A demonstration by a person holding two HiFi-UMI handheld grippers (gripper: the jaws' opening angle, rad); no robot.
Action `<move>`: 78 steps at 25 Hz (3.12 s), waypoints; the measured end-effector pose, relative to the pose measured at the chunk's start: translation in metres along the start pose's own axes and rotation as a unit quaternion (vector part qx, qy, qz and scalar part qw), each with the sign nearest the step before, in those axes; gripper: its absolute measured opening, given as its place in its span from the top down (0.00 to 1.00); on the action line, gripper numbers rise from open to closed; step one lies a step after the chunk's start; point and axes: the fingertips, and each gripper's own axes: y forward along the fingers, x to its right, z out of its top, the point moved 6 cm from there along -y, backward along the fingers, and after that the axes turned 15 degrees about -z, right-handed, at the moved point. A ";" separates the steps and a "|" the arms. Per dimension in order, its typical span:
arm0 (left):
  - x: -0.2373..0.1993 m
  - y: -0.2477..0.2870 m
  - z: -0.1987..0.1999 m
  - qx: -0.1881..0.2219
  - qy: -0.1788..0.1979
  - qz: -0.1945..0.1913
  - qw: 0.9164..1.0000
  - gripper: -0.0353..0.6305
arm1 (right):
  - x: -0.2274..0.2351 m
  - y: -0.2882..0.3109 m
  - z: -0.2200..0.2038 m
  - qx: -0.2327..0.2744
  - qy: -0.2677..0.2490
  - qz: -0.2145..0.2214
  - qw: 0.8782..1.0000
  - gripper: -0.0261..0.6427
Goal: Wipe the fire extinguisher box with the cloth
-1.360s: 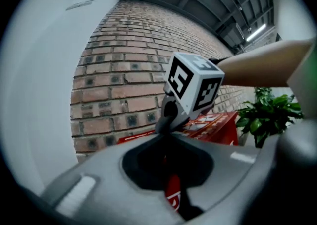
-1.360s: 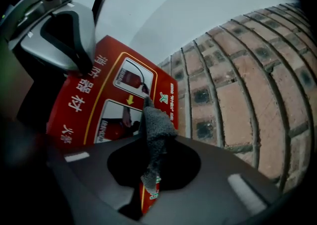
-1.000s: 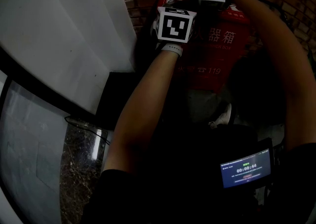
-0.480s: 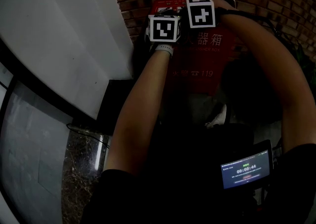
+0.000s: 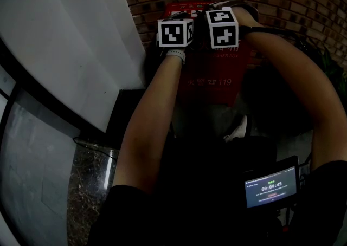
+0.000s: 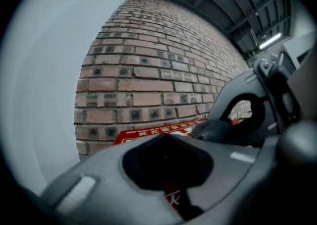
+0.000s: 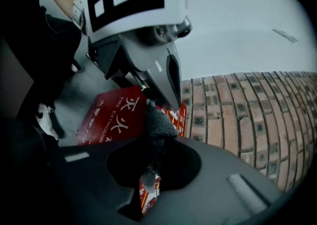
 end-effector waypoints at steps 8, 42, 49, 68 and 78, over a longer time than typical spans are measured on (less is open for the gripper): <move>0.023 -0.006 0.016 -0.007 0.029 -0.005 1.000 0.94 | 0.055 0.008 -0.045 -0.026 0.018 -0.075 0.997 0.93; 0.024 0.013 0.016 0.010 0.060 -0.015 0.998 0.94 | 0.026 0.096 -0.074 -0.042 -0.009 -0.011 0.999 0.93; 0.037 0.012 0.009 -0.003 0.026 -0.032 0.999 0.94 | 0.010 0.058 -0.062 -0.013 0.005 -0.003 1.000 0.93; 0.032 0.016 0.004 -0.009 0.034 -0.022 0.999 0.94 | -0.004 -0.006 -0.050 0.036 0.028 0.010 0.999 0.93; 0.034 0.013 0.005 -0.008 0.026 -0.020 0.999 0.94 | 0.048 0.007 -0.097 -0.005 0.050 -0.036 0.998 0.93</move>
